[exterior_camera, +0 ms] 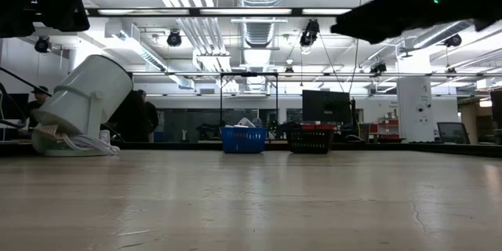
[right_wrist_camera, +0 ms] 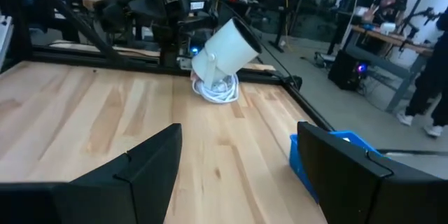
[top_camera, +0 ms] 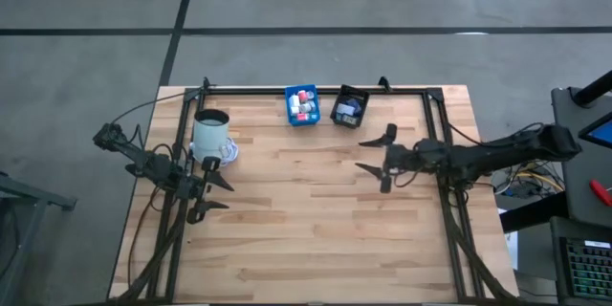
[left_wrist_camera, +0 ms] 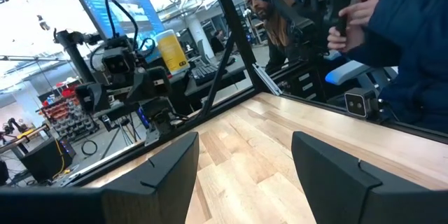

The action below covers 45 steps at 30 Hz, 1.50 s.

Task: Pick & Place Office items
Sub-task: Return to Home Position

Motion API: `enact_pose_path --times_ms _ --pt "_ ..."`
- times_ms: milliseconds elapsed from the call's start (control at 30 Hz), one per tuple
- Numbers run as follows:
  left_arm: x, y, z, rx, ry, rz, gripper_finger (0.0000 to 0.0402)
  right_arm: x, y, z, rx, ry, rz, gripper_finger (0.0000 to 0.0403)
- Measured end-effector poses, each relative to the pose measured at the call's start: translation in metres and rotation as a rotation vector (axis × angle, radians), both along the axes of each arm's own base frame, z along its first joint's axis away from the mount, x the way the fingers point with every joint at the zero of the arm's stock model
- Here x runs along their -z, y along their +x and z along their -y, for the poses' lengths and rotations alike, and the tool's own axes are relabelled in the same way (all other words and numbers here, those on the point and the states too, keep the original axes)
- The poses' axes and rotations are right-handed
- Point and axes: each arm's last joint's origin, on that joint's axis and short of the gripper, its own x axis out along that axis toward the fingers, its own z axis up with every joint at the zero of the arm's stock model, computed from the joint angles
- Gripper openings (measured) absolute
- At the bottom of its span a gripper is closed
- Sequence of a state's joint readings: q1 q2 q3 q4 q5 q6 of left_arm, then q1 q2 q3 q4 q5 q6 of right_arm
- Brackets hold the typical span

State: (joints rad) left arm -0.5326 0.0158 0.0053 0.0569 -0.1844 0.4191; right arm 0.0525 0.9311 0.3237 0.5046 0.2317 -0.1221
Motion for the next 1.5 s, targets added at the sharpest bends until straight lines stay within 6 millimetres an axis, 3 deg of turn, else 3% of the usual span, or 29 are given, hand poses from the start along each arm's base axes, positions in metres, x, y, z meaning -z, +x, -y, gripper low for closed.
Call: enact_pose_path --times_ms 433,800,1200,1500 --pt "0.000 0.000 0.000 0.000 0.000 0.000 0.0234 0.045 -0.059 0.003 0.011 0.091 0.155 0.0277" --pt "0.000 0.000 0.000 0.000 0.001 -0.002 0.0234 0.045 -0.067 0.004 0.033 0.066 0.132 0.0277" --pt "0.001 0.000 0.000 0.000 0.003 -0.005 0.0234 0.043 -0.097 0.007 0.064 0.096 0.182 0.0277" --pt "0.002 0.000 0.000 0.002 0.011 -0.019 0.0234 0.045 -0.096 0.007 0.068 0.084 0.158 0.0277"
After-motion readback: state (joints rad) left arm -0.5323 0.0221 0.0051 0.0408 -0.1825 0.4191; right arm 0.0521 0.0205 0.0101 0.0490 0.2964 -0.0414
